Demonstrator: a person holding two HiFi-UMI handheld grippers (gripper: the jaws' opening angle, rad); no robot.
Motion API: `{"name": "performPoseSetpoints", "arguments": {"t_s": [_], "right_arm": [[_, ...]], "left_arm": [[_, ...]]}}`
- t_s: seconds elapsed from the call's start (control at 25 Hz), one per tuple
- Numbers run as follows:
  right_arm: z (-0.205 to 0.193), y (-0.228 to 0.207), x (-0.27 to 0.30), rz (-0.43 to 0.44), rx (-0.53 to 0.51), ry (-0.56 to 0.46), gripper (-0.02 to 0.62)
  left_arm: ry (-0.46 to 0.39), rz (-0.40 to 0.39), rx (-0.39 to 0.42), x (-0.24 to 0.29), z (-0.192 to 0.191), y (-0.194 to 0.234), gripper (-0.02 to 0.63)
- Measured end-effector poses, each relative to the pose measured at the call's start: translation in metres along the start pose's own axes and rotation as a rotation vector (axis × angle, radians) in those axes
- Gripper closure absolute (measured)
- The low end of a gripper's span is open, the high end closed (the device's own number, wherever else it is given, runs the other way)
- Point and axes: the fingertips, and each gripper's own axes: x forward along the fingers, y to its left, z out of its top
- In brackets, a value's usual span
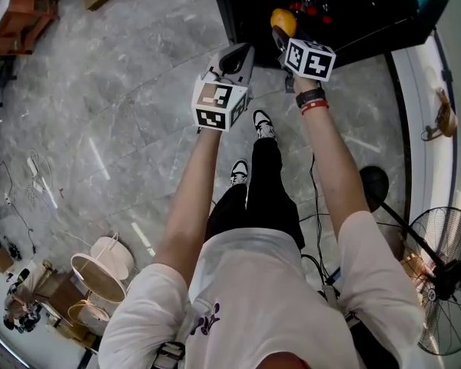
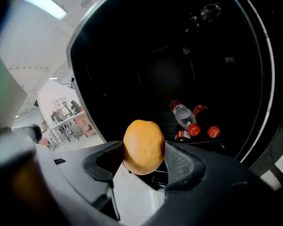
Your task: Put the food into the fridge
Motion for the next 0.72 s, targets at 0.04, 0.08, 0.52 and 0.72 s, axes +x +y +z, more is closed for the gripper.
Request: {"name": "performPoseSetpoints", "arguments": {"t_s": [0.04, 0.08, 0.52, 0.72], "right_arm": [[-0.001, 0.000, 0.003, 0.005, -0.001, 0.001, 0.310], [-0.002, 0.000, 0.006, 0.012, -0.001, 0.002, 0.310], [0.012, -0.005, 0.037, 0.023, -0.034, -0.050, 0.310], [0.017, -0.013, 0.054, 0.019, -0.042, -0.068, 0.310]], "left_arm": [[-0.003, 0.000, -0.001, 0.002, 0.000, 0.000, 0.588], [-0.007, 0.000, -0.001, 0.003, -0.001, 0.001, 0.588], [-0.052, 0.014, 0.006, 0.019, -0.008, 0.011, 0.588], [-0.057, 0.018, 0.012, 0.028, -0.015, 0.016, 0.588]]}}
